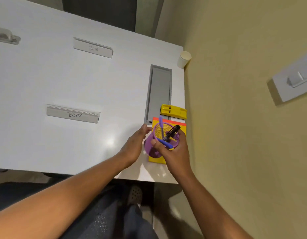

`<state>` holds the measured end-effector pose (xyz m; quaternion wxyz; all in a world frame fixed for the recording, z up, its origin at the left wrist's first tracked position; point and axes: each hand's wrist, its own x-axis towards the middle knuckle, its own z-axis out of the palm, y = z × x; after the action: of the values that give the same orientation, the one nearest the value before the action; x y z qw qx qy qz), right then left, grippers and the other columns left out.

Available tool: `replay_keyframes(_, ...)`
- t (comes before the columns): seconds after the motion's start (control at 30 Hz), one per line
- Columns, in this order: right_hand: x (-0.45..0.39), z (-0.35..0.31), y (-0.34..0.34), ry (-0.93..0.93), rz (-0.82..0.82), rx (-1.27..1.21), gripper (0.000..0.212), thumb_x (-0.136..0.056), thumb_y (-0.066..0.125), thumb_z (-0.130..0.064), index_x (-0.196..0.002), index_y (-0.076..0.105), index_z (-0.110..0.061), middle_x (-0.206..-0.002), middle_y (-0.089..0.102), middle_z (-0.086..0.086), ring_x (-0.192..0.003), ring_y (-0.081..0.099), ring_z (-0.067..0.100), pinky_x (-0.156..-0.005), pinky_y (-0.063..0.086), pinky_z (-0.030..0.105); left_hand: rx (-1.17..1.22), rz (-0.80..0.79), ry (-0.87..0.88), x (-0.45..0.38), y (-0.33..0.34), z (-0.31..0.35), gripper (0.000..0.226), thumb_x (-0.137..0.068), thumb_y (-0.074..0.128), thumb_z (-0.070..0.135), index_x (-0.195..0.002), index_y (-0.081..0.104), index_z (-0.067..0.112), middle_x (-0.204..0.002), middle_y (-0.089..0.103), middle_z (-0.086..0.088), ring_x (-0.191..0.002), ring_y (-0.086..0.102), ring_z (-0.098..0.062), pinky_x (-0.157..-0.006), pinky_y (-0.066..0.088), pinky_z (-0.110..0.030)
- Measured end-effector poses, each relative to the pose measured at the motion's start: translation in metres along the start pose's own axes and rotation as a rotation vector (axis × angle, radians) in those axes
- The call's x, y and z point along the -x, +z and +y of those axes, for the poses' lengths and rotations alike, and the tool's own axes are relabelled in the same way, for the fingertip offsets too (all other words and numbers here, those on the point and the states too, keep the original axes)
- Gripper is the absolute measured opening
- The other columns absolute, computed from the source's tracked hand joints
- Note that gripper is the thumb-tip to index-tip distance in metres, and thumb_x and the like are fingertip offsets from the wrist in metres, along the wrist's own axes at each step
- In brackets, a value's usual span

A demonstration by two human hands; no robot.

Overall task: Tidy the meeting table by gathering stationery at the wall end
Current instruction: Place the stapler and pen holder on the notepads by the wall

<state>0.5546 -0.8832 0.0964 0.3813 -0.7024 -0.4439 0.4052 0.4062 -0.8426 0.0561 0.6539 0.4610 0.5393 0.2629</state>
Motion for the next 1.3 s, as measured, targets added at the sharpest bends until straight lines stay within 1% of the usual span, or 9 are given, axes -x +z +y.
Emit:
replay_keyframes(0.1,-0.051,0.002,-0.012,-0.034,0.065,-0.022,0.068,-0.079,0.092,-0.032,-0.135,0.055,-0.024,-0.127,0.068,-0.008,-0.108,0.068,-0.002,-0.084,0.059,0.016,-0.357,0.140,0.139,-0.042,-0.011,-0.032,0.056,-0.110,0.025,0.053,-0.146,0.054,0.022,-0.151,0.055,-0.002,-0.142,0.048,-0.020,-0.116,0.035,-0.033)
replay_keyframes(0.23,-0.131,0.005,-0.028,-0.089,0.135,-0.043,0.074,-0.080,0.091,-0.028,-0.142,0.051,-0.020,-0.133,0.066,-0.003,-0.117,0.068,0.009,-0.087,0.062,0.024,-0.828,0.143,0.232,-0.096,-0.026,-0.076,0.068,-0.109,0.018,0.055,-0.159,0.042,0.014,-0.169,0.034,-0.009,-0.160,0.023,-0.029,-0.129,0.022,-0.051)
replay_keyframes(0.33,-0.184,0.010,-0.035,-0.107,0.181,0.009,0.082,-0.081,0.090,-0.034,-0.148,0.045,-0.020,-0.138,0.060,-0.005,-0.120,0.065,0.012,-0.086,0.060,0.018,-1.026,0.150,0.275,-0.124,-0.024,-0.097,0.071,-0.107,0.009,0.057,-0.163,0.035,0.021,-0.173,0.028,-0.008,-0.161,0.018,-0.033,-0.129,0.017,-0.056)
replay_keyframes(0.47,-0.240,0.021,-0.033,-0.096,0.238,0.028,0.086,-0.081,0.089,-0.038,-0.151,0.041,-0.020,-0.144,0.057,-0.003,-0.120,0.060,0.010,-0.078,0.054,0.006,-1.177,0.244,0.318,-0.134,-0.013,-0.116,0.061,-0.110,0.017,0.052,-0.167,0.019,0.029,-0.176,0.013,0.000,-0.164,0.003,-0.026,-0.131,0.009,-0.056)
replay_keyframes(0.67,-0.293,0.044,-0.020,-0.028,0.284,0.005,0.092,-0.079,0.091,-0.035,-0.153,0.039,-0.017,-0.148,0.055,0.004,-0.127,0.059,0.016,-0.076,0.054,0.006,-1.185,0.273,0.335,-0.141,-0.012,-0.121,0.063,-0.108,0.025,0.053,-0.166,0.023,0.029,-0.175,0.017,-0.001,-0.164,0.006,-0.028,-0.130,0.011,-0.058)
replay_keyframes(0.8,-0.309,0.054,-0.014,-0.007,0.293,-0.008,0.093,-0.079,0.092,-0.035,-0.153,0.038,-0.017,-0.148,0.054,0.003,-0.125,0.058,0.016,-0.091,0.057,0.019,-1.199,0.288,0.360,-0.141,-0.011,-0.123,0.063,-0.108,0.027,0.053,-0.165,0.025,0.027,-0.175,0.018,-0.004,-0.163,0.008,-0.029,-0.129,0.014,-0.058)
replay_keyframes(1.03,-0.317,0.065,-0.012,0.013,0.296,-0.029,0.093,-0.079,0.091,-0.033,-0.154,0.038,-0.019,-0.149,0.052,0.003,-0.129,0.058,0.018,-0.087,0.053,0.013,-1.238,0.257,0.284,-0.146,-0.012,-0.125,0.067,-0.107,0.013,0.061,-0.167,0.017,0.030,-0.176,0.007,-0.001,-0.164,0.000,-0.027,-0.129,0.012,-0.058)
replay_keyframes(1.17,-0.316,0.072,-0.012,-0.001,0.284,0.012,0.091,-0.081,0.090,-0.033,-0.154,0.038,-0.017,-0.148,0.052,0.003,-0.124,0.055,0.015,-0.071,0.050,0.000,-1.226,0.255,0.281,-0.146,-0.011,-0.123,0.069,-0.106,0.008,0.062,-0.167,0.018,0.030,-0.176,0.008,-0.002,-0.164,0.002,-0.028,-0.129,0.013,-0.060)
replay_keyframes(1.3,-0.317,0.075,-0.010,-0.010,0.288,0.034,0.092,-0.081,0.090,-0.033,-0.155,0.037,-0.017,-0.150,0.051,0.005,-0.123,0.052,0.013,-0.071,0.050,0.000,-1.217,0.259,0.294,-0.146,-0.011,-0.121,0.070,-0.106,0.008,0.061,-0.167,0.021,0.028,-0.176,0.010,-0.003,-0.163,0.004,-0.029,-0.128,0.014,-0.060)
